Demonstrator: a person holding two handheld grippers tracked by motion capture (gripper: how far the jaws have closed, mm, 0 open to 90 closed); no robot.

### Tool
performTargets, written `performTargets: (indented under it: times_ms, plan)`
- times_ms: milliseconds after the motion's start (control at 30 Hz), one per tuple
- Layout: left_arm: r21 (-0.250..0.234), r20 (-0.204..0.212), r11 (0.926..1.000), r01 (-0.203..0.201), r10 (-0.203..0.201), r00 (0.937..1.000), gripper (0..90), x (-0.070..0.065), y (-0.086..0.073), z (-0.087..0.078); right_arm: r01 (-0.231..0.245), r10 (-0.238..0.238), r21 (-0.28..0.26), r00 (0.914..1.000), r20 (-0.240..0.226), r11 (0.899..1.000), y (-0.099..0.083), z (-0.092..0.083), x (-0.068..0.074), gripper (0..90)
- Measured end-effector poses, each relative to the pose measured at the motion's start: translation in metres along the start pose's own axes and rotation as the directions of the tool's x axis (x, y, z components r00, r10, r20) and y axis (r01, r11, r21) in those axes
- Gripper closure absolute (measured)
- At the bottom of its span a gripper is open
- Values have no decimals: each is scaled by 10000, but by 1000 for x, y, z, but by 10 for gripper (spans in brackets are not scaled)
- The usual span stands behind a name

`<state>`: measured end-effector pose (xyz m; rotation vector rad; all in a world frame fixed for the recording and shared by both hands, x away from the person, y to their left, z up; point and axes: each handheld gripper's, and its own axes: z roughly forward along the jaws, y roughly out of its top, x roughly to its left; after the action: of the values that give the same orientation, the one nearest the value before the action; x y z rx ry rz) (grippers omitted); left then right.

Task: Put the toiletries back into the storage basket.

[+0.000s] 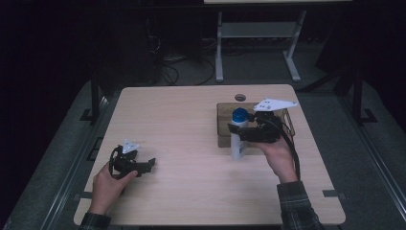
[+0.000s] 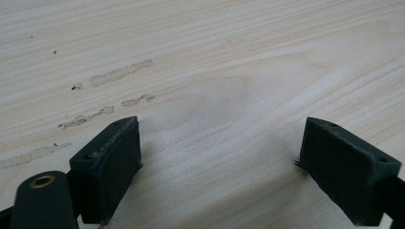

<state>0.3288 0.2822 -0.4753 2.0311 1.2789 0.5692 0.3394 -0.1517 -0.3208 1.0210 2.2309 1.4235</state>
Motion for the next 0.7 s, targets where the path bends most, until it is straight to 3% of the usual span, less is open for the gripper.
performTargets:
  times_ms: [300, 467, 700]
  plan:
    - [4, -1, 10000, 0, 0, 10000, 128, 0, 0, 0, 27, -9, -433, 9991, 413, 9991, 21, -1, -7, 349]
    - [1, -1, 10000, -3, 3, 10000, 128, 0, 0, 0, 125, -67, -619, 9956, 939, 9980, 31, 5, -10, 349]
    - [-24, -8, 10000, 2, -2, 10000, 128, 0, 0, 0, 87, 16, -820, 9921, 1254, 9966, 37, 19, -19, 348]
